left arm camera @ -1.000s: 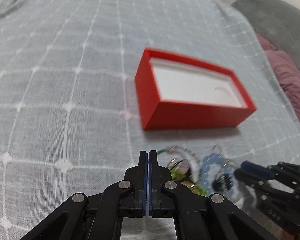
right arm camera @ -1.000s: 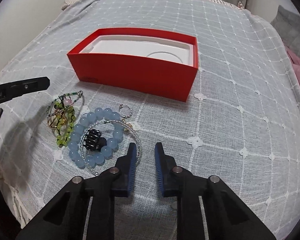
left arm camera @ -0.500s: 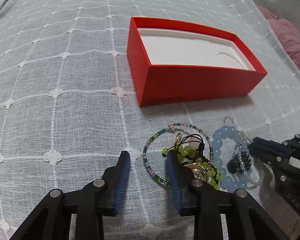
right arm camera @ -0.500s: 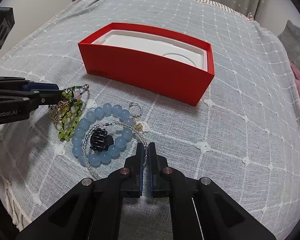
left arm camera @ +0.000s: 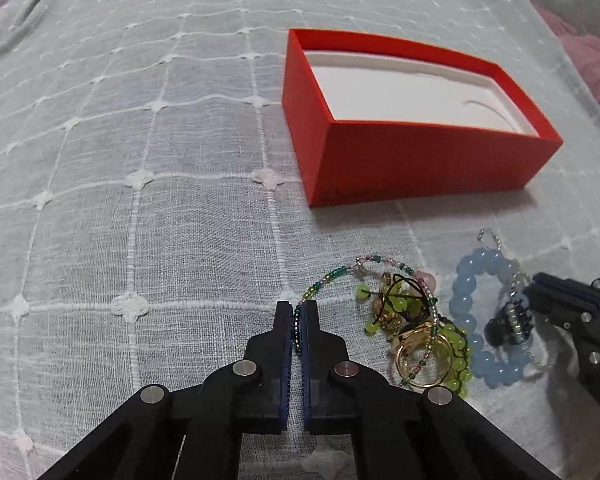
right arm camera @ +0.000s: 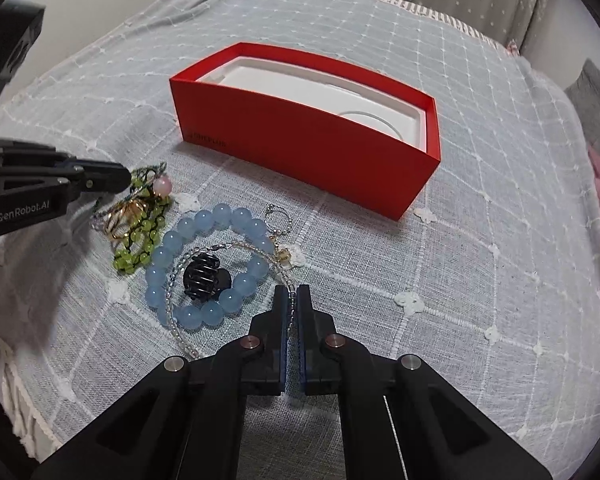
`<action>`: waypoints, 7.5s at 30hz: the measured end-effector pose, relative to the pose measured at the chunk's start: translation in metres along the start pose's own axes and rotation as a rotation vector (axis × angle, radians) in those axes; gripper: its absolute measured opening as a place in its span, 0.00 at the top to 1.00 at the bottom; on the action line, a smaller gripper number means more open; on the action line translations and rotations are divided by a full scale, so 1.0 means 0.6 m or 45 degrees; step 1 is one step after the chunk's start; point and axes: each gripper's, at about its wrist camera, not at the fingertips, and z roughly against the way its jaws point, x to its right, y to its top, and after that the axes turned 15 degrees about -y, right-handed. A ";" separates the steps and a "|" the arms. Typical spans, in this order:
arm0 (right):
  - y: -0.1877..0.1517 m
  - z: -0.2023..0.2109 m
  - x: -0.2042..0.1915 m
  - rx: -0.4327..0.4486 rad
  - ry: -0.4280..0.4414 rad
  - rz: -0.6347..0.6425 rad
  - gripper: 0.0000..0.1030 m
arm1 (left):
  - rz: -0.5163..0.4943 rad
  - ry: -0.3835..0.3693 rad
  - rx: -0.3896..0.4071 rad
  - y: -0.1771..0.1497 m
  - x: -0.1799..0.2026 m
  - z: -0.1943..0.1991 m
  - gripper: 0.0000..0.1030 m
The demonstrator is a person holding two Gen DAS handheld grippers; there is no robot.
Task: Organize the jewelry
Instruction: 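Carry both bracelets into the red box and open both grippers, then move both open grippers back to the jewelry pile, then grasp the pale blue bead bracelet with the right gripper while the left grasps the green bead bracelet, then lift both bracelets and carry them over the red box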
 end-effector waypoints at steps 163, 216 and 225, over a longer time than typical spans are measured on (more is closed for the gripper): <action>0.014 0.067 0.055 -0.027 0.011 -0.302 0.88 | -0.003 -0.226 0.059 -0.006 0.060 0.047 0.63; 0.050 0.138 0.123 0.092 0.196 -0.458 0.88 | 0.189 -0.461 0.061 0.041 0.090 0.043 0.99; 0.046 0.119 0.114 0.049 0.192 -0.432 0.88 | 0.243 -0.469 -0.028 0.028 0.065 0.014 0.86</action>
